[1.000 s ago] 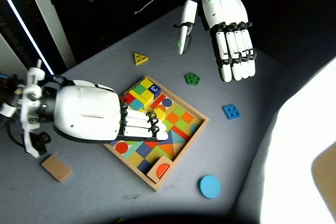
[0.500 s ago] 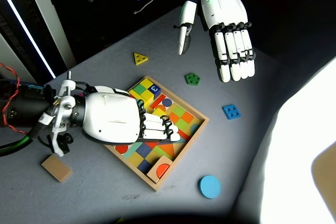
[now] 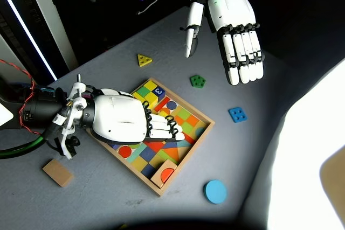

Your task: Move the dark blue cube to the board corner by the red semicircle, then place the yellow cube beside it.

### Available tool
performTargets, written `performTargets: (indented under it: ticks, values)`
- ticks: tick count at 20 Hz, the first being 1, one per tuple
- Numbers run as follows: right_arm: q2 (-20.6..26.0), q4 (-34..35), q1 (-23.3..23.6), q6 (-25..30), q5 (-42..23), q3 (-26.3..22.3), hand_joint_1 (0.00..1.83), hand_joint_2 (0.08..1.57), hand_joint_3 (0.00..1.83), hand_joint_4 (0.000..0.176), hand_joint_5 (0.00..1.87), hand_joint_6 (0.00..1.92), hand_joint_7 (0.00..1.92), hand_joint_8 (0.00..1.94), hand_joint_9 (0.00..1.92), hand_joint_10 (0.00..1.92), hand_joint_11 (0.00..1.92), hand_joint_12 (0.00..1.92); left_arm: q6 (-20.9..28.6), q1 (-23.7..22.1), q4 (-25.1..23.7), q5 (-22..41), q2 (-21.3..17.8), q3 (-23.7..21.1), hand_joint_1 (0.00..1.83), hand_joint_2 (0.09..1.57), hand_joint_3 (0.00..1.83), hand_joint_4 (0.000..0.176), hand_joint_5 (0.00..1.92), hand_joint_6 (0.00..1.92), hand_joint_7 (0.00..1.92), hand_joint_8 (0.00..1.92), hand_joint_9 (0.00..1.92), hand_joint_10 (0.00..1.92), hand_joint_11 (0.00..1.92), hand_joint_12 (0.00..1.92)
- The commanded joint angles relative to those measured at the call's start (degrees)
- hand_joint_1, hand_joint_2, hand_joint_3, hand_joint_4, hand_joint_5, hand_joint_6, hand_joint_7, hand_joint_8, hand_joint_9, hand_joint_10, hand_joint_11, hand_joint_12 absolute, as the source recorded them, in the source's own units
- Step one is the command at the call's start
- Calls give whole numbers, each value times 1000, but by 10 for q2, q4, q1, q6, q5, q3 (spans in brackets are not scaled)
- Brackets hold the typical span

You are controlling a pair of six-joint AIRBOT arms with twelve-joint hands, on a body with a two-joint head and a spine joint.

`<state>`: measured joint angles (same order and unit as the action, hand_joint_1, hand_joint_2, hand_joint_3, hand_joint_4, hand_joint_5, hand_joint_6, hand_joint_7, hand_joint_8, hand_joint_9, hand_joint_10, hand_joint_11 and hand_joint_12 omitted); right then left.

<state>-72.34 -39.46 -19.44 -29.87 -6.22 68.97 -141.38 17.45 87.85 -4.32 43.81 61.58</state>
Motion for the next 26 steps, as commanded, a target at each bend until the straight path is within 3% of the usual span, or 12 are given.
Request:
performTargets:
  ticks: [1, 2, 10, 13, 26]
  values:
    - [1, 7, -3, 0, -32, 1, 0, 1160, 0, 0, 793, 128, 155, 19, 0, 0, 0, 0, -2, -4, 7, 7, 1, 0, 135, 1285, 0, 15, 50, 2, 23, 1, 2, 1, 0, 146]
    - [1, 7, -5, 0, -31, 1, 0, 1163, 0, 0, 791, 126, 152, 16, 0, 0, 0, 0, -2, -4, 7, 8, 1, 0, 98, 1298, 4, 9, 41, 1, 8, 1, 0, 0, 0, 101]
    - [13, 7, -14, 0, -34, 25, 0, 1161, 0, 0, 787, 119, 147, 10, 0, 0, 0, 0, -2, 0, 7, 8, 1, 0, 123, 1281, 0, 13, 49, 3, 30, 1, 4, 0, 0, 157]
    - [13, 8, -12, -3, -47, 45, 0, 1161, 0, 0, 785, 116, 149, 9, 0, 0, 0, 0, -4, 0, 7, 7, 1, 0, 145, 1285, 1, 14, 36, 1, 24, 1, 0, 0, 0, 87]
    - [32, 8, -16, -13, -65, 92, 0, 1159, 0, 0, 774, 102, 143, 3, 0, 0, 0, 0, -5, -2, 7, 1, 0, -3, 117, 1282, 1, 17, 54, 4, 46, 6, 10, 3, 0, 190]
